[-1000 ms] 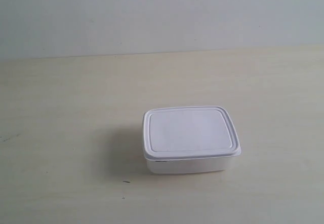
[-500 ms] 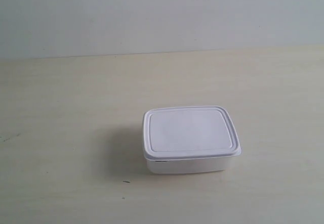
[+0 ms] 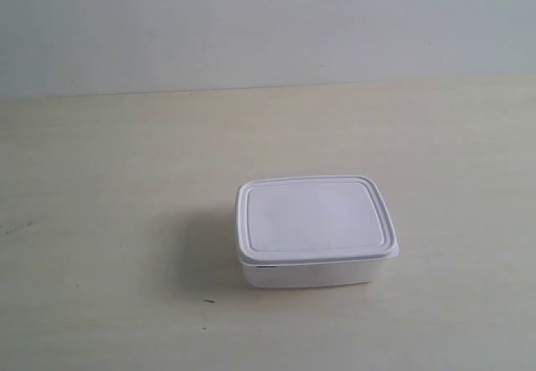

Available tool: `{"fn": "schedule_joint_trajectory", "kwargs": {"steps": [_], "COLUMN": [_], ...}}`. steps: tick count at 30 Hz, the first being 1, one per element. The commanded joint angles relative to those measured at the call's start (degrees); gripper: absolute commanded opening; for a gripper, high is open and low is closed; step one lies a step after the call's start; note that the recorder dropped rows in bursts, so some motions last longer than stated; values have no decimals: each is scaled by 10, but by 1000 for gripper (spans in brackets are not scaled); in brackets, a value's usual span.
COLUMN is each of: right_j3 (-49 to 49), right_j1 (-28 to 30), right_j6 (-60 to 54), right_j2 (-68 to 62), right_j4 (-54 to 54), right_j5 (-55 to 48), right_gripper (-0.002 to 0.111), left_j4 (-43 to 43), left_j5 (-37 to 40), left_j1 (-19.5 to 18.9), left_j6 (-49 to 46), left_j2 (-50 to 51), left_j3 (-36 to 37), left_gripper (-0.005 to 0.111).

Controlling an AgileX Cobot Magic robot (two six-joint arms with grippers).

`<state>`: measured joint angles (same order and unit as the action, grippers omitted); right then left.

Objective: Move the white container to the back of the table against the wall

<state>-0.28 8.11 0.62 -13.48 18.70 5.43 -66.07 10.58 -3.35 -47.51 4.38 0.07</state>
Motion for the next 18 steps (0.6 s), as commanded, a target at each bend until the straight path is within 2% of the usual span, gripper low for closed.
{"fn": "schedule_joint_trajectory", "kwargs": {"steps": [1, 18], "right_j3": [3, 3], "right_j1": [2, 2], "right_j6": [1, 25], "right_j2": [3, 3], "right_j4": [1, 1], "right_j5": [9, -3], "right_gripper": [0, 0], "left_j4": [-6, -10], "left_j5": [-5, -4], "left_j1": [-1, -1], "left_j6": [-1, -1], "left_j2": [-2, -2], "left_j3": [-1, -1], "left_gripper": [0, 0]}}
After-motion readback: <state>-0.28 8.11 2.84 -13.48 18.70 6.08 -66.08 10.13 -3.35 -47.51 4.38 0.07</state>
